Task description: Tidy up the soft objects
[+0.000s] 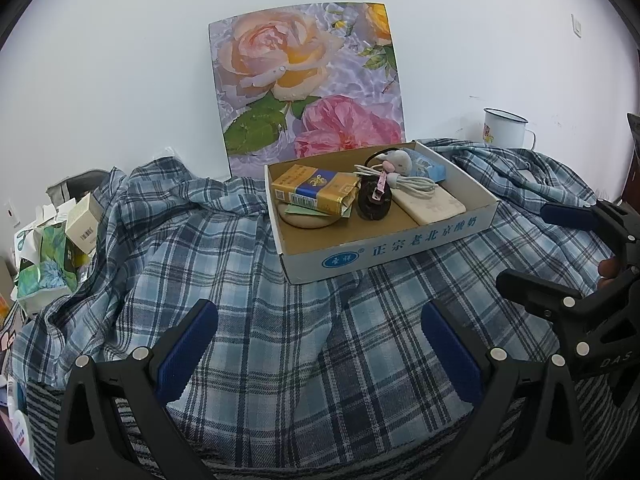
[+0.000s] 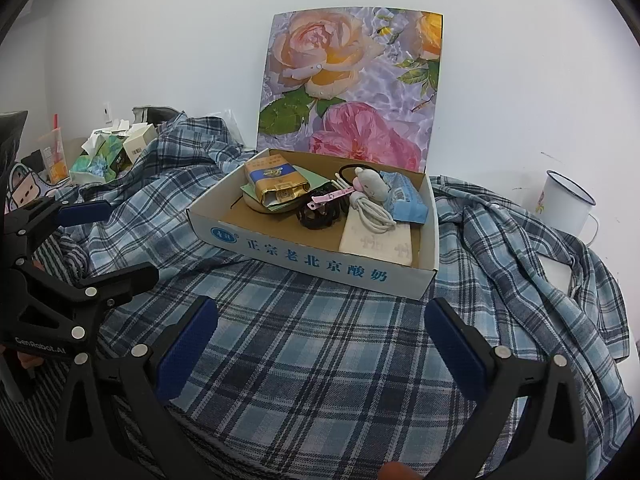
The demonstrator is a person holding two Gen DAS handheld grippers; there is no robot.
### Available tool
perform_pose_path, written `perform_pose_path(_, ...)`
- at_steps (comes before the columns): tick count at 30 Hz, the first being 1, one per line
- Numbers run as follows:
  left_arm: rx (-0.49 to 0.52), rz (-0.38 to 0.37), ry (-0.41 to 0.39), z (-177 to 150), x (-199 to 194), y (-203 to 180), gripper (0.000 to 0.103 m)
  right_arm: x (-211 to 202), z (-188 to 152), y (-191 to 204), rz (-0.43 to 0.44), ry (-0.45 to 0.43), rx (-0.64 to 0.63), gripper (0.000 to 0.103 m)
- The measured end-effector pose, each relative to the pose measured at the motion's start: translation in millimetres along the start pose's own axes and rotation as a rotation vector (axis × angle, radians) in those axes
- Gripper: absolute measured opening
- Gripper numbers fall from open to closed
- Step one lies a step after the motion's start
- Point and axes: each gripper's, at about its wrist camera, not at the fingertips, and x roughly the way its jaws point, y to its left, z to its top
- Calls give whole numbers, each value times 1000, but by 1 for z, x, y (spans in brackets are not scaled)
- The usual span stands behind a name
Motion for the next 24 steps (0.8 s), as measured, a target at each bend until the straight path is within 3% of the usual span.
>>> perform_pose_path(24,32,-6,2,-4,3,-6,103,1,-1,1,-1,6,-2,103)
